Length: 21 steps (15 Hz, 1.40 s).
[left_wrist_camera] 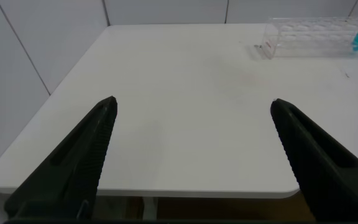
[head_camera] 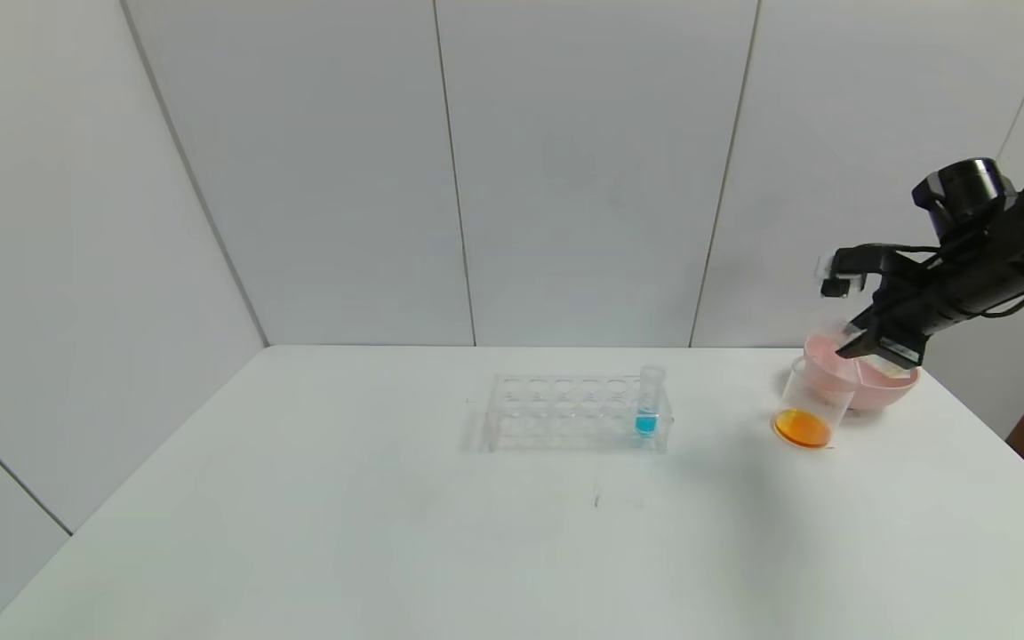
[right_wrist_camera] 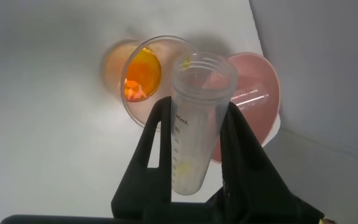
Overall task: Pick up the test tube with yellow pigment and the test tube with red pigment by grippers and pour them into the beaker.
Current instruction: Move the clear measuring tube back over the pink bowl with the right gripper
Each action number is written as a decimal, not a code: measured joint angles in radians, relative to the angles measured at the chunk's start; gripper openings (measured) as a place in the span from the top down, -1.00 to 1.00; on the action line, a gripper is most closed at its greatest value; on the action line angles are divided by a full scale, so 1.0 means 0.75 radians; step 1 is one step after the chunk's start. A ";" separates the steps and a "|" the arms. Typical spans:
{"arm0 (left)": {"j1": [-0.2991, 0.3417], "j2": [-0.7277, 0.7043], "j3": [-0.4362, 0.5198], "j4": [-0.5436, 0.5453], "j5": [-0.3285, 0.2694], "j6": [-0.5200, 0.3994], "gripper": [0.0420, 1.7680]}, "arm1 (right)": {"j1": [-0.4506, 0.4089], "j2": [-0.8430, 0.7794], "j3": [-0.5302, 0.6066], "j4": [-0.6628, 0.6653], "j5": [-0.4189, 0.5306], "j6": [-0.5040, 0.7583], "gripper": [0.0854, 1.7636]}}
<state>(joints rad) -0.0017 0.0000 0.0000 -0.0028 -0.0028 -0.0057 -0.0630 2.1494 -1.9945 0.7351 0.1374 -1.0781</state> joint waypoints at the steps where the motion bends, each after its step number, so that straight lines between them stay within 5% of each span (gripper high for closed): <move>1: 0.000 0.000 0.000 0.000 -0.001 0.000 -1.00 | -0.012 -0.011 0.002 0.001 0.041 0.052 0.48; 9: 0.000 0.000 0.000 0.000 -0.001 0.000 -1.00 | -0.163 -0.091 0.003 -0.180 0.303 0.501 0.48; 14: 0.000 0.000 0.000 0.000 -0.001 0.000 -1.00 | -0.179 -0.075 0.008 -0.531 0.296 0.950 0.48; 21: 0.000 0.000 0.000 0.000 -0.001 0.000 -1.00 | -0.238 0.035 0.015 -0.666 0.200 1.109 0.48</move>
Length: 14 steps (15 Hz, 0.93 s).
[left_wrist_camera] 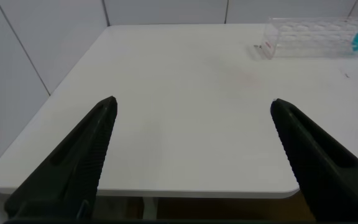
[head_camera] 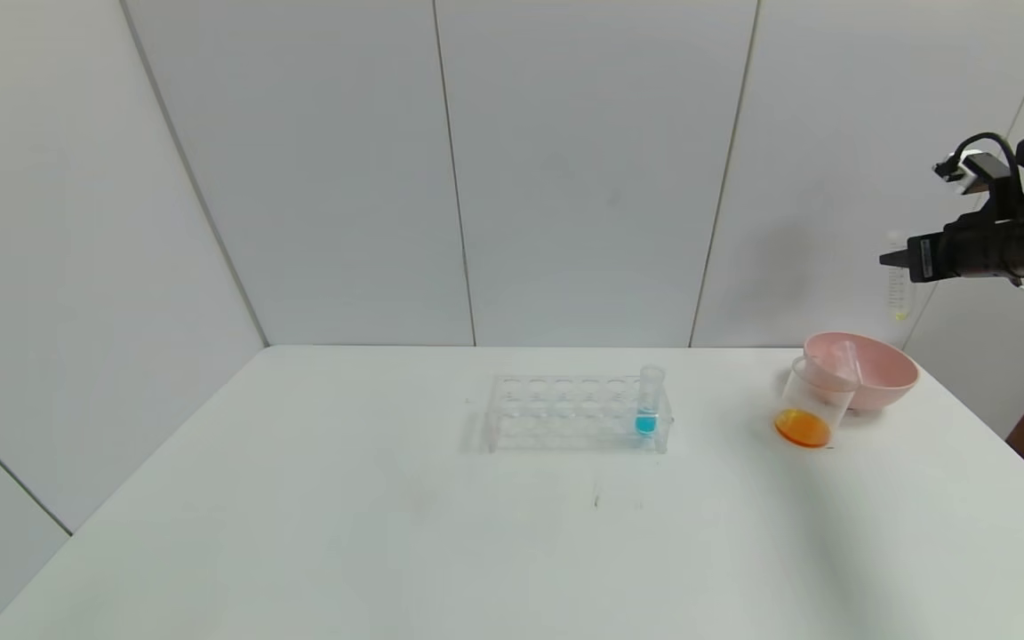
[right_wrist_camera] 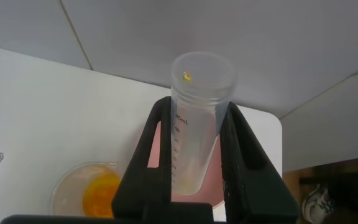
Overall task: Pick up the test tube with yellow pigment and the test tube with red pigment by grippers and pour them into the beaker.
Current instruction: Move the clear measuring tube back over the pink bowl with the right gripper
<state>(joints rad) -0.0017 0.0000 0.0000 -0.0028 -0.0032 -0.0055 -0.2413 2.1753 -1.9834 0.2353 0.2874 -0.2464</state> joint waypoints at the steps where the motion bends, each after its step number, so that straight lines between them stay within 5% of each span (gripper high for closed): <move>1: 0.000 0.000 0.000 0.000 0.000 0.000 -1.00 | -0.009 0.016 0.000 -0.011 -0.002 0.020 0.48; 14: 0.000 0.000 0.000 0.000 0.000 0.000 -1.00 | -0.032 0.263 0.072 -0.267 -0.213 0.083 0.48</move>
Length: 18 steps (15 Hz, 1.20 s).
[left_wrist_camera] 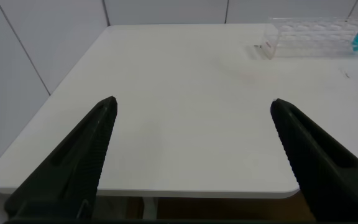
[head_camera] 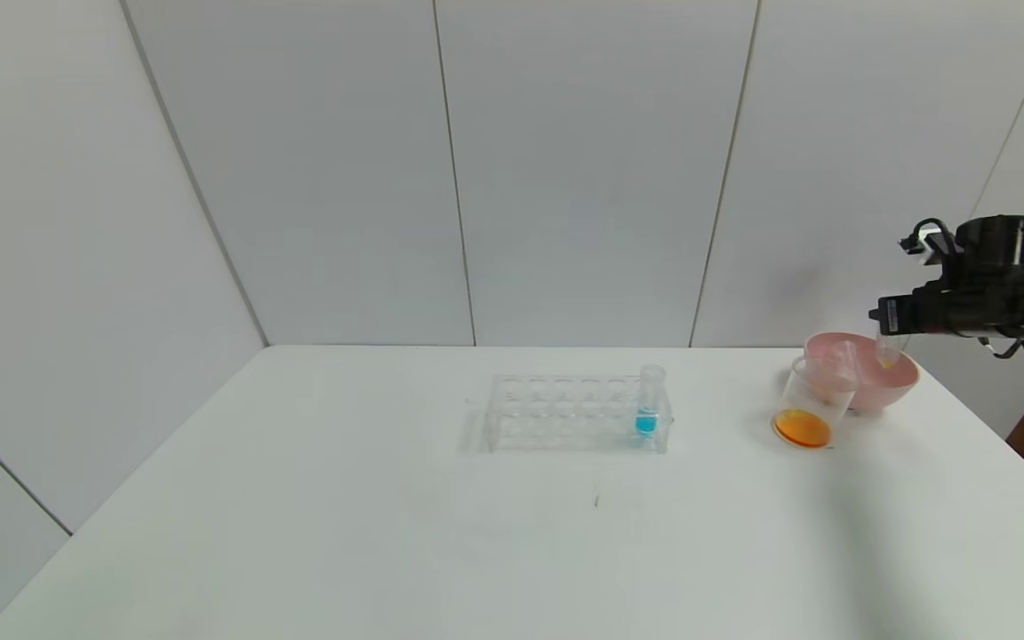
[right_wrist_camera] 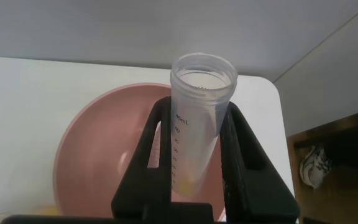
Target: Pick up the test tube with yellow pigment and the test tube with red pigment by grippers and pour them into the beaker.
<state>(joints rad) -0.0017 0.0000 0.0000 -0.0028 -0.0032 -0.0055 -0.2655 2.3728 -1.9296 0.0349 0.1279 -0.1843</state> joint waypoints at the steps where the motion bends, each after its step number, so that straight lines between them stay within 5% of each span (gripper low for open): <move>1: 0.000 0.000 0.000 0.000 0.000 0.000 -1.00 | 0.005 0.006 0.026 -0.026 -0.013 0.007 0.48; 8: 0.000 0.000 0.000 0.001 0.000 0.000 -1.00 | 0.020 0.024 0.169 -0.142 -0.016 0.011 0.48; 12: 0.000 0.000 0.000 0.000 0.000 0.000 -1.00 | 0.021 0.028 0.173 -0.142 -0.016 0.011 -0.07; 18: 0.000 0.000 0.000 0.000 0.000 0.000 -1.00 | 0.025 0.013 0.172 -0.134 -0.014 0.012 -0.53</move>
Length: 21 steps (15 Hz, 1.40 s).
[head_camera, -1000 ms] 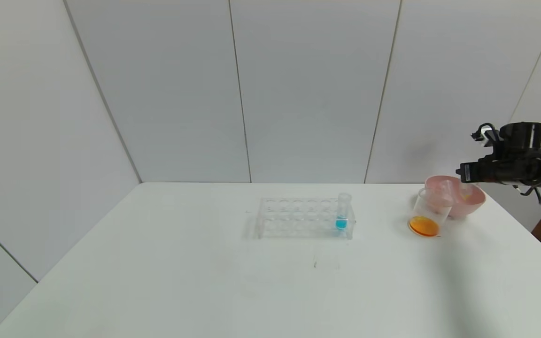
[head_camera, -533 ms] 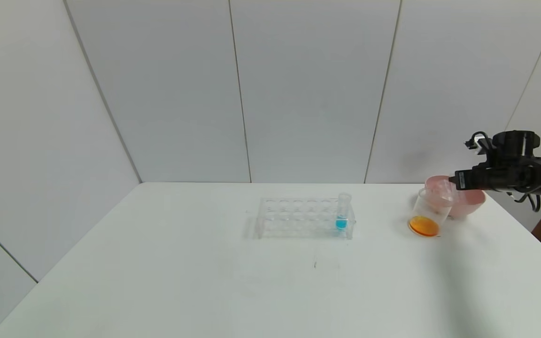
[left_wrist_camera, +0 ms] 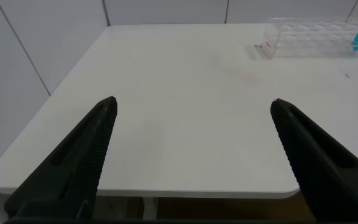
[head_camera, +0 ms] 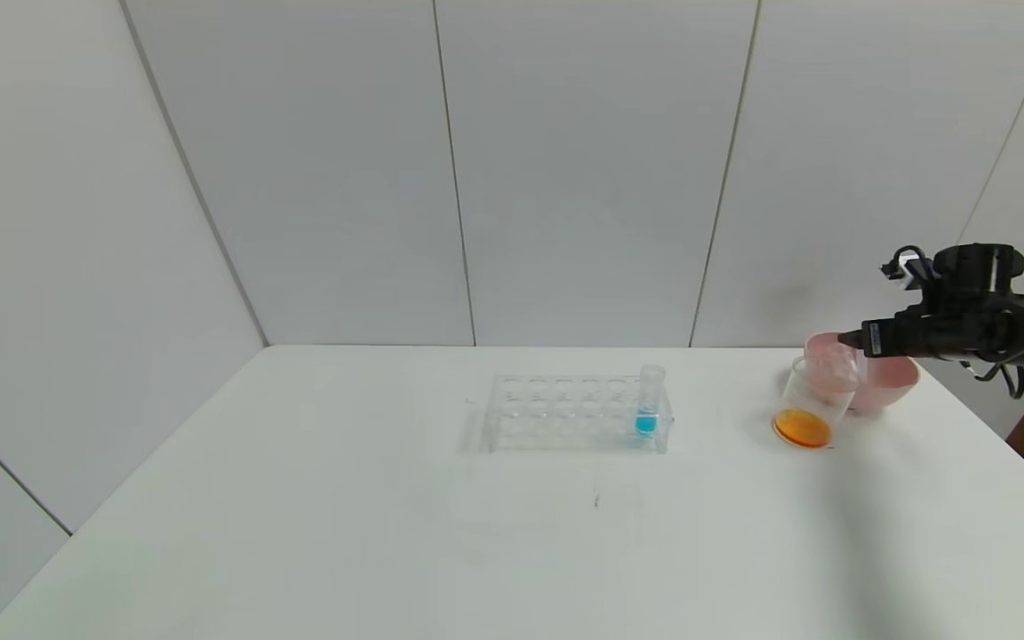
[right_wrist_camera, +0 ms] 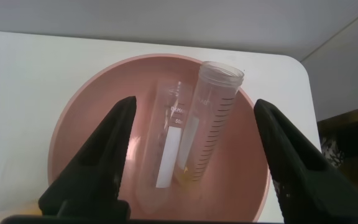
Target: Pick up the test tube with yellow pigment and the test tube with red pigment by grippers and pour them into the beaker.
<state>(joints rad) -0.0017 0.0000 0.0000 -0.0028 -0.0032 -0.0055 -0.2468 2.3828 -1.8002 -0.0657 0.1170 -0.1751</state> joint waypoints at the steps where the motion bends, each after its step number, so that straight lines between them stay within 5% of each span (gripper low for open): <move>1: 0.000 0.000 0.000 0.000 0.000 0.000 -1.00 | 0.000 -0.009 0.001 0.003 0.001 0.002 -0.58; 14: 0.000 0.000 0.000 0.001 0.000 0.000 -1.00 | 0.055 -0.292 0.157 -0.004 0.011 0.070 -0.87; 21: 0.000 0.000 0.000 0.000 0.000 0.000 -1.00 | 0.077 -0.673 0.425 -0.008 0.036 0.132 -0.91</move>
<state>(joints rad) -0.0017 0.0000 0.0000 -0.0028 -0.0032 -0.0055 -0.1894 1.8777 -1.4817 -0.0715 0.1443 -0.0760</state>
